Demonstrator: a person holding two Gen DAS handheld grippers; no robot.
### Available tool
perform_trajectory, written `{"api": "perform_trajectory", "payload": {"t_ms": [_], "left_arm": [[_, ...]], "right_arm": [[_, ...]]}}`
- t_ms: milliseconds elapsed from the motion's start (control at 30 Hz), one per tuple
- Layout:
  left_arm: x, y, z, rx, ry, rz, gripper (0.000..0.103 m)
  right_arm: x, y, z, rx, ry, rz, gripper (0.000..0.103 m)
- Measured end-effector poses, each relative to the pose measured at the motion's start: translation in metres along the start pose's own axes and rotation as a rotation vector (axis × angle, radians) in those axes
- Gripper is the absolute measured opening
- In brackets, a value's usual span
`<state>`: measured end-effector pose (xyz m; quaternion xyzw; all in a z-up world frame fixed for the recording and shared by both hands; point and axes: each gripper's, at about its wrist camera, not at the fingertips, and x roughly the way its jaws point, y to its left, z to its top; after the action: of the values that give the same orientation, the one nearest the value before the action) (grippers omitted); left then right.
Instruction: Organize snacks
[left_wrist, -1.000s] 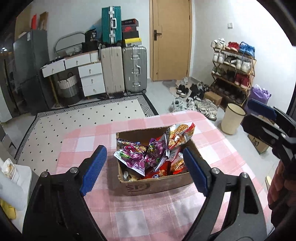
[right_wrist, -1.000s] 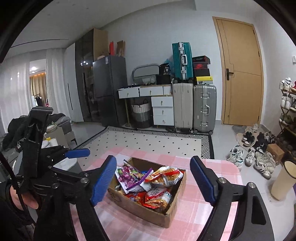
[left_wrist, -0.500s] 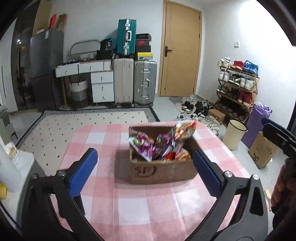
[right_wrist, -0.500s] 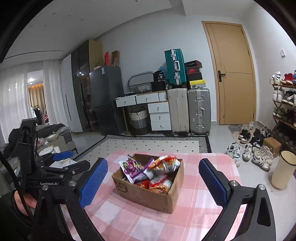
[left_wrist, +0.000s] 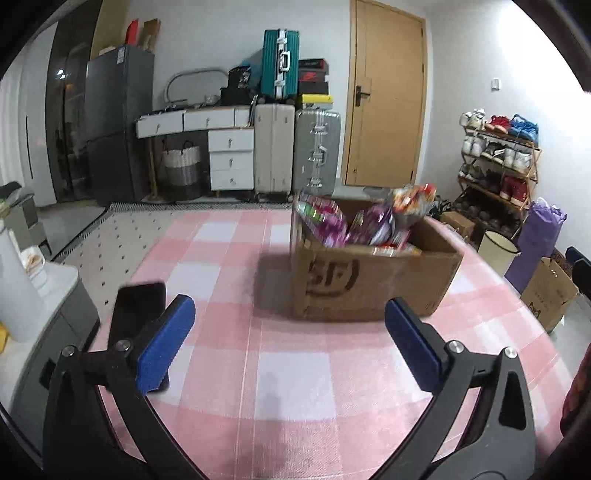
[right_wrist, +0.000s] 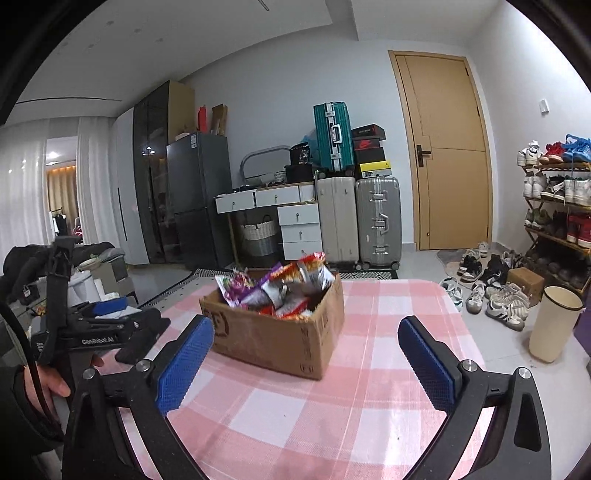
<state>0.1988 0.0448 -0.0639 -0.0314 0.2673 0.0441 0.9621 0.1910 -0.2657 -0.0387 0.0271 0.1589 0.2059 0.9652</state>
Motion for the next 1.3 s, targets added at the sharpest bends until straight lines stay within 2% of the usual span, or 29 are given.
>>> {"api": "perform_trajectory", "payload": {"t_ms": [100,200,333,533,1000,1300], "left_arm": [[0.006,0.001,-0.012,-0.011,-0.018,0.033,0.102],[0.009,-0.003,-0.018,-0.013,-0.046,0.019,0.102],[0.011,-0.007,-0.020,0.013,-0.088,0.048,0.102],[0.021,-0.011,-0.027,0.030,-0.072,0.060,0.102],[0.035,-0.012,-0.033,0.034,-0.058,0.071,0.102],[0.031,-0.016,-0.036,0.049,-0.075,0.067,0.102]], "right_arm": [[0.009,-0.006,-0.016,-0.002,0.023,0.001,0.102],[0.019,-0.013,-0.030,0.001,0.024,-0.015,0.102],[0.025,-0.021,-0.043,0.001,0.028,-0.024,0.102],[0.030,-0.026,-0.054,0.003,0.025,-0.041,0.102],[0.038,-0.031,-0.053,0.010,0.038,-0.045,0.102],[0.039,-0.028,-0.053,-0.004,0.033,-0.055,0.102]]}}
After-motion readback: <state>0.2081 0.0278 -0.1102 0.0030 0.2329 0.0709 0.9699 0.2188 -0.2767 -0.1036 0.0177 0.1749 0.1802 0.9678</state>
